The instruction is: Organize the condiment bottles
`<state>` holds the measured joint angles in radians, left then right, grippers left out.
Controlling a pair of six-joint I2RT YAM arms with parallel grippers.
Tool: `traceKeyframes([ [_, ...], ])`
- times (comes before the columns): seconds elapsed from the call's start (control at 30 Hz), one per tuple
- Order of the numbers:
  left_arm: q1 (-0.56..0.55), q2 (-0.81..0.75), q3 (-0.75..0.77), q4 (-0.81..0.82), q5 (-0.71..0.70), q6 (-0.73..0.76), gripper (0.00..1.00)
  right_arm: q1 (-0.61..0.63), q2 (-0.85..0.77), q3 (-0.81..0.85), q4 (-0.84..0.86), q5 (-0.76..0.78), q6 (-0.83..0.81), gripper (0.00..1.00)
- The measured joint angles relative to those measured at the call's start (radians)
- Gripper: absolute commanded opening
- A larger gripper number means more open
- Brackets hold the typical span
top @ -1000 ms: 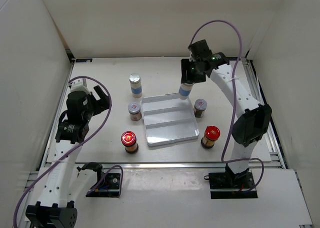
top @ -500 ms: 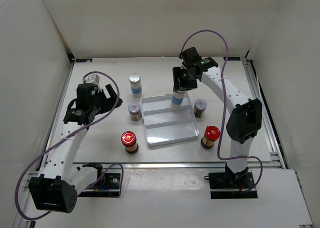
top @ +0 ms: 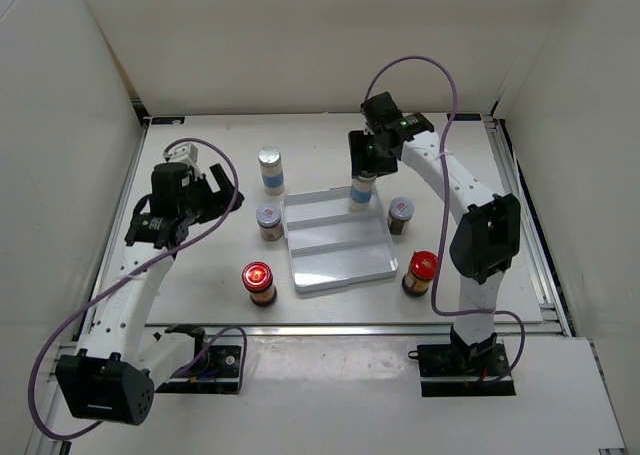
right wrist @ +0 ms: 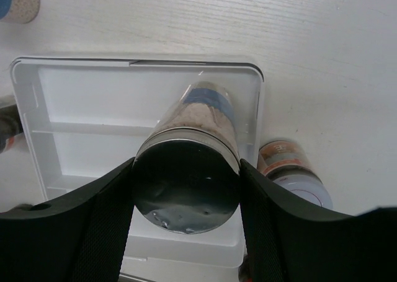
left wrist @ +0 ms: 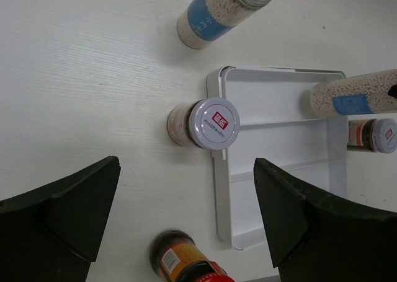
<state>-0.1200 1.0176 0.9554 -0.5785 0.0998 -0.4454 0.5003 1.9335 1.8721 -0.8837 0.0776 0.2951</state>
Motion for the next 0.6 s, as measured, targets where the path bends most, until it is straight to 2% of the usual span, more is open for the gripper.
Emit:
traceKeyframes([
  [0.2, 0.0, 0.092, 0.092, -0.003, -0.005, 0.01, 0.99, -0.007, 0.078, 0.013, -0.002, 0.016, 0.002, 0.0],
  [0.23, 0.0, 0.114, 0.112, -0.001, -0.005, 0.015, 0.99, -0.007, 0.078, 0.016, 0.0, 0.021, 0.004, 0.03],
  [0.3, 0.0, 0.155, 0.153, -0.001, -0.001, 0.027, 0.99, -0.007, 0.079, 0.018, -0.001, 0.035, 0.005, 0.18],
  [0.33, 0.0, 0.174, 0.174, 0.0, 0.003, 0.031, 0.99, -0.007, 0.08, 0.018, -0.002, 0.036, 0.007, 0.37],
  [0.43, 0.0, 0.214, 0.218, 0.008, 0.017, 0.046, 0.99, -0.007, 0.08, 0.018, -0.002, 0.04, 0.009, 0.72],
  [0.47, 0.0, 0.222, 0.23, 0.01, 0.022, 0.052, 0.99, -0.007, 0.08, 0.018, -0.004, 0.044, 0.009, 0.95],
  [0.5, 0.0, 0.231, 0.239, 0.011, 0.025, 0.056, 0.99, -0.007, 0.078, 0.018, -0.005, 0.048, 0.016, 1.0],
  [0.6, -0.002, 0.266, 0.272, 0.021, 0.034, 0.064, 0.99, -0.007, 0.063, 0.022, -0.017, 0.057, 0.008, 1.0],
])
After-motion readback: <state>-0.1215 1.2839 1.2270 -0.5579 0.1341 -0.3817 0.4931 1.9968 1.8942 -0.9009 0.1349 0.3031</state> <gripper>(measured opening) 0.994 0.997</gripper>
